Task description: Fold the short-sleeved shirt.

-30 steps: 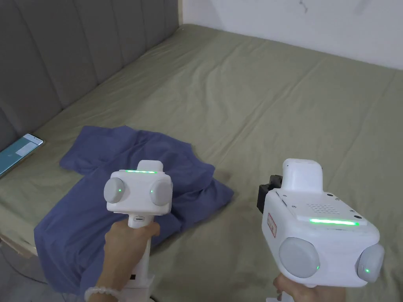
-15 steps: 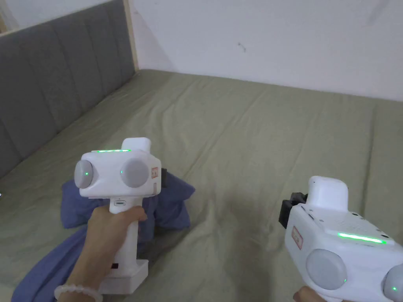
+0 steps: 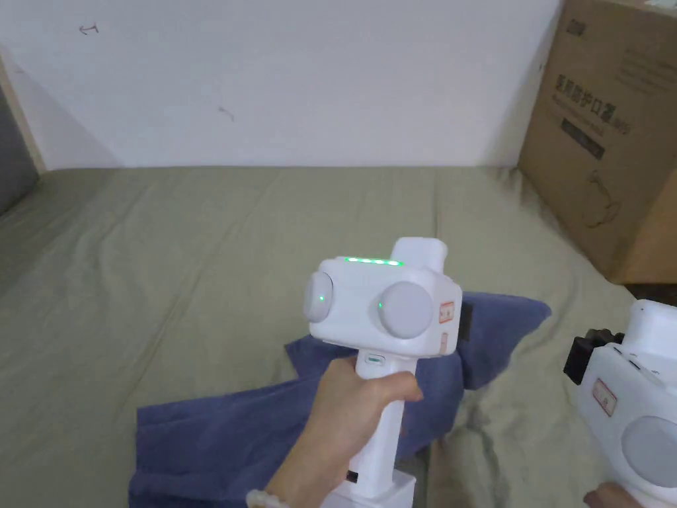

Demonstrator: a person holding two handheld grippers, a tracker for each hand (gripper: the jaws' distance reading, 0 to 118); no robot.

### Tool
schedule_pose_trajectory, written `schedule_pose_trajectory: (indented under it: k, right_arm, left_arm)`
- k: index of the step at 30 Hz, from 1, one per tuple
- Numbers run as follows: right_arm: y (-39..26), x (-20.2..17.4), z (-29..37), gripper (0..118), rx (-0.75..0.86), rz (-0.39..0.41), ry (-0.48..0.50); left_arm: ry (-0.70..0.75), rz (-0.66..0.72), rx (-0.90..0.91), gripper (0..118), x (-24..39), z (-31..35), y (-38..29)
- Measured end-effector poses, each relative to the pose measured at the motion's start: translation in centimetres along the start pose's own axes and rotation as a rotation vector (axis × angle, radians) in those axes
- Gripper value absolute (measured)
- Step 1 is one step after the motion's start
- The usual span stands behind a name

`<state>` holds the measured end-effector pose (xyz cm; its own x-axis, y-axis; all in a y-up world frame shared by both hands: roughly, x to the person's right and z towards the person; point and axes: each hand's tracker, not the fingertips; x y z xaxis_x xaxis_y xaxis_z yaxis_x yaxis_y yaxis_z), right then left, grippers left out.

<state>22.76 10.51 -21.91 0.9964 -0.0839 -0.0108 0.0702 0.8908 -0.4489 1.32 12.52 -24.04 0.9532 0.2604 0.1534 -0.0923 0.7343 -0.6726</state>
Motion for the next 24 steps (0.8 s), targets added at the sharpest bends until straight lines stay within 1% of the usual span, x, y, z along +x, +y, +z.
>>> schedule_pose_trajectory:
  k: [1, 3, 5, 6, 8, 9, 11, 14, 15, 16, 17, 18, 19, 20, 22, 24]
  right_arm:
    - [-0.2, 0.9, -0.2, 2, -0.006, -0.004, -0.026]
    - [-0.7, 2.5, -0.5, 2, -0.03, -0.008, -0.045]
    - [-1.5, 3.5, -0.8, 2, -0.051, -0.014, -0.062]
    - [-2.0, 3.8, -1.1, 2, -0.063, -0.012, -0.067]
    - [-2.8, 4.0, -1.4, 2, -0.085, -0.008, -0.071]
    - [-3.2, 4.0, -1.7, 2, -0.096, -0.005, -0.067]
    - [-3.9, 3.8, -2.1, 2, -0.124, 0.002, -0.057]
    - [-4.5, 3.0, -2.6, 2, -0.152, 0.025, -0.039]
    - [-4.6, 2.7, -2.7, 2, -0.157, 0.03, -0.029]
    - [-4.6, 2.5, -2.8, 2, -0.162, 0.03, -0.021]
    - [-4.6, 2.1, -2.9, 2, -0.167, 0.033, -0.012]
    - [-4.6, 1.8, -2.9, 2, -0.17, 0.038, -0.004]
    - [-4.6, 1.5, -3.0, 2, -0.177, 0.045, 0.006]
    - [-4.6, 1.2, -3.0, 2, -0.183, 0.056, 0.017]
    - [-4.6, 0.3, -3.0, 2, -0.187, 0.083, 0.039]
    - [-4.7, -0.7, -2.9, 2, -0.188, 0.1, 0.054]
  left_arm:
    - [0.002, -0.031, -0.03, 8, 1.1, -1.6, -1.4]
    - [0.016, -0.082, -0.142, 8, 2.5, -4.8, -4.7]
    - [-0.012, -0.091, -0.261, 8, 2.8, -7.8, -8.3]
    - [0.019, -0.075, -0.328, 8, 2.7, -9.8, -10.4]
    - [0.05, -0.097, -0.394, 8, 2.6, -11.5, -13.5]
    - [0.079, -0.097, -0.408, 8, 2.5, -11.7, -14.4]
    - [0.068, -0.111, -0.4, 8, 2.5, -11.7, -15.4]
    - [0.064, -0.1, -0.378, 9, 2.2, -11.1, -14.2]
    - [0.064, -0.093, -0.38, 11, 2.0, -11.0, -14.0]
    - [0.068, -0.094, -0.376, 20, 2.0, -10.8, -13.9]
    - [0.088, -0.1, -0.359, 39, 1.9, -10.3, -13.9]
    - [0.109, -0.115, -0.339, 54, 1.7, -10.1, -13.7]
    - [0.117, -0.117, -0.327, 63, 1.3, -9.4, -13.4]
    - [0.115, -0.11, -0.324, 68, 0.7, -8.6, -13.1]
    - [0.11, -0.079, -0.296, 68, -0.4, -6.4, -12.4]
    - [0.137, -0.038, -0.251, 67, -2.3, -3.9, -11.7]
